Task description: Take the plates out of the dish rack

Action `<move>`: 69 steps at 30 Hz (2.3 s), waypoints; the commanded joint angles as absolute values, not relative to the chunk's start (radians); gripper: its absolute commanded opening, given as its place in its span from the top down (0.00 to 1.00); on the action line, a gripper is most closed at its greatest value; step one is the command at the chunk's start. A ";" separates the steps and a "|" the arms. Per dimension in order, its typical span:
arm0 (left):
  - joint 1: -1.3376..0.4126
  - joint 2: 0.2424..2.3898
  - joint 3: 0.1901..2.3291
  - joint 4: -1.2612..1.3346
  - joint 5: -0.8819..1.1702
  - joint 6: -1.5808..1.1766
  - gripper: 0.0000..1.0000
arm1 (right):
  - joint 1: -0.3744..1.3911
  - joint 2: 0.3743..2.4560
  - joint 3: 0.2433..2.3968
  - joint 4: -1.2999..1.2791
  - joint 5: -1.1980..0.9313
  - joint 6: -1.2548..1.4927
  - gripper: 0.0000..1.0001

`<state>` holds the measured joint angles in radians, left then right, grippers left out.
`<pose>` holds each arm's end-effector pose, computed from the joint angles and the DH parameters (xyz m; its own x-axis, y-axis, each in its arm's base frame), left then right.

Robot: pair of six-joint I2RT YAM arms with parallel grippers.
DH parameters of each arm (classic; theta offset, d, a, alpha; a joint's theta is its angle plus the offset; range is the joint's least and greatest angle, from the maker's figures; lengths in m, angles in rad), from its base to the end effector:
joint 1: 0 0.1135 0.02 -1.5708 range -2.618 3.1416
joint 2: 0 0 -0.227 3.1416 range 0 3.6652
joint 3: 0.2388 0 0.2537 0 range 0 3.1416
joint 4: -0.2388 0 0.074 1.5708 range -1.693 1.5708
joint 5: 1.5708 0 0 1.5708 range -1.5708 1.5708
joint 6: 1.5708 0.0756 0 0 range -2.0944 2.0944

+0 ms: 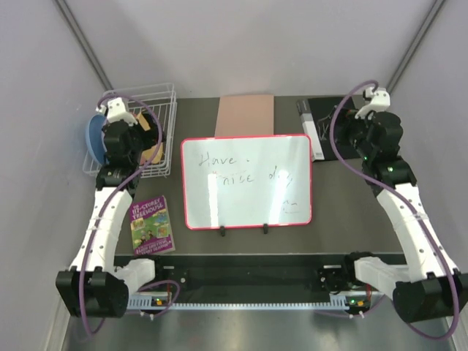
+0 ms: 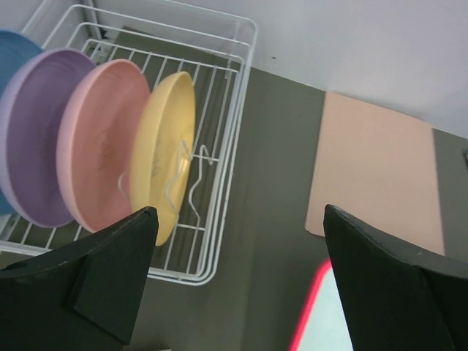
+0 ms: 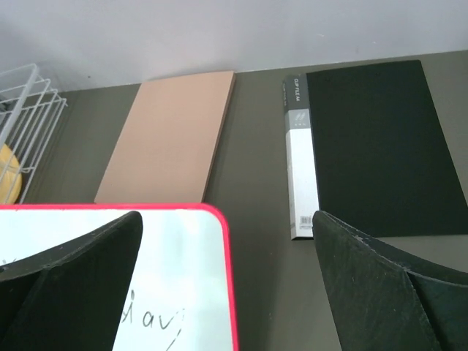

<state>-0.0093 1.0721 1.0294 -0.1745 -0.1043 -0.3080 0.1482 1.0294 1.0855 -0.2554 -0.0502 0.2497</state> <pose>0.3060 0.0050 0.3301 -0.1773 -0.2999 -0.9374 -0.1534 0.9492 -0.2746 0.2885 0.0469 0.3522 -0.2382 0.2140 -0.9473 -0.1416 0.9573 0.2519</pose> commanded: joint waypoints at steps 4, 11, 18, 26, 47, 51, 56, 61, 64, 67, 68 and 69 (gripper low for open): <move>-0.006 1.141 1.085 -0.146 -0.254 -0.270 0.01 | 0.156 1.175 1.195 -0.233 0.035 0.163 0.00; -0.006 1.170 1.026 -0.026 -0.353 -0.149 0.07 | 0.156 1.247 1.196 -0.229 0.084 0.126 0.00; -0.008 1.294 1.025 0.061 -0.475 -0.078 0.12 | 0.155 1.313 1.203 -0.207 0.058 0.136 0.00; -0.006 1.451 1.032 0.164 -0.502 -0.074 0.26 | 0.155 1.373 1.213 -0.181 0.022 0.140 0.00; -0.149 1.470 0.954 0.380 -0.806 0.104 1.00 | 0.155 1.434 1.227 -0.209 0.040 0.137 0.00; -0.227 1.480 0.954 0.520 -1.039 0.254 1.00 | 0.155 1.419 1.223 -0.213 0.040 0.138 0.00; -0.282 1.462 0.989 0.554 -1.071 0.328 1.00 | 0.155 1.398 1.219 -0.212 0.041 0.140 0.00; -0.320 1.451 1.037 0.566 -1.127 0.399 1.00 | 0.155 1.388 1.221 -0.222 0.037 0.138 0.01; -0.345 1.433 1.043 0.603 -1.157 0.454 1.00 | 0.155 1.373 1.220 -0.225 0.034 0.140 0.00; -0.365 1.398 1.049 0.594 -1.169 0.457 1.00 | 0.156 1.361 1.220 -0.229 0.025 0.143 0.00; -0.370 1.387 1.060 0.583 -1.167 0.451 1.00 | 0.155 1.350 1.218 -0.227 0.017 0.143 0.00; -0.382 1.365 1.072 0.510 -1.163 0.418 1.00 | 0.155 1.345 1.213 -0.224 0.012 0.144 0.00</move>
